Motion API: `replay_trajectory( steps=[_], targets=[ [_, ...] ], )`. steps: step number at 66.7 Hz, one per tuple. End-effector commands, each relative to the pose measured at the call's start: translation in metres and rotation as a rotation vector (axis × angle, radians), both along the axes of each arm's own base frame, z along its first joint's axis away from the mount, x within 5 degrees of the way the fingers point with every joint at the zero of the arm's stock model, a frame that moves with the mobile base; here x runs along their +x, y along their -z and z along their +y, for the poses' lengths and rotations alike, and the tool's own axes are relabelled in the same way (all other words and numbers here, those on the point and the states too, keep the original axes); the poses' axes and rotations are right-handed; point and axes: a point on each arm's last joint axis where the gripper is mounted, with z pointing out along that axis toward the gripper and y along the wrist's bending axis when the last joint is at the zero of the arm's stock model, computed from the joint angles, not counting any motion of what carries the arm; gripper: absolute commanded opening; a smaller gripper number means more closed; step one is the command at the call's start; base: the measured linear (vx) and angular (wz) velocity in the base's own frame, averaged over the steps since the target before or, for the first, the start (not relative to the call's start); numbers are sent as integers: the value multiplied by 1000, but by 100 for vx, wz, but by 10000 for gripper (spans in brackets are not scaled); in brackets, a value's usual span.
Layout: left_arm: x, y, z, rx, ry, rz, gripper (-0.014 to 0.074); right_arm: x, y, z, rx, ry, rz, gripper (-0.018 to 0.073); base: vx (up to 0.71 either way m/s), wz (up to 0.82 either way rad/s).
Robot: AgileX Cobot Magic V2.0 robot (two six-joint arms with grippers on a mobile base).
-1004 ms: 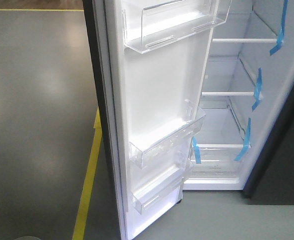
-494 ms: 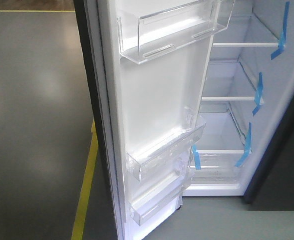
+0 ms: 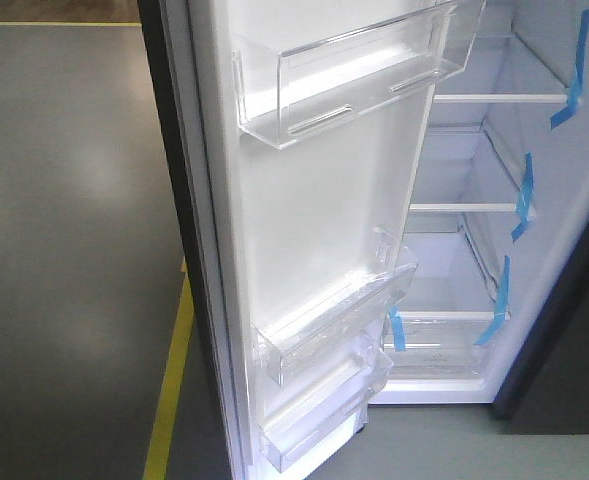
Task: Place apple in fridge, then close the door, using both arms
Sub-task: 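Approach the open refrigerator door and stop before its bins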
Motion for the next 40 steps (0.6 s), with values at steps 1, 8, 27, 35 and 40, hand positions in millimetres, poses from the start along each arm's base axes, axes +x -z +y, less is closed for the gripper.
replay_trajectory(
  steps=[1, 8, 27, 35, 40],
  targets=[
    [-3, -13, -1, 1, 10, -109, -6, 2, -12, 4, 69, 3, -24, 130, 6, 0],
    [-3, -13, -1, 1, 10, -109, -6, 2, -12, 4, 69, 3, -24, 130, 7, 0],
    [-3, -13, -1, 1, 10, -109, -6, 2, -12, 4, 69, 3, -24, 130, 7, 0],
    [-3, -13, -1, 1, 10, -109, -6, 2, -12, 4, 69, 3, -24, 130, 7, 0],
    [-3, -13, -1, 1, 10, -109, -6, 2, -12, 4, 69, 3, -24, 130, 7, 0]
  ],
)
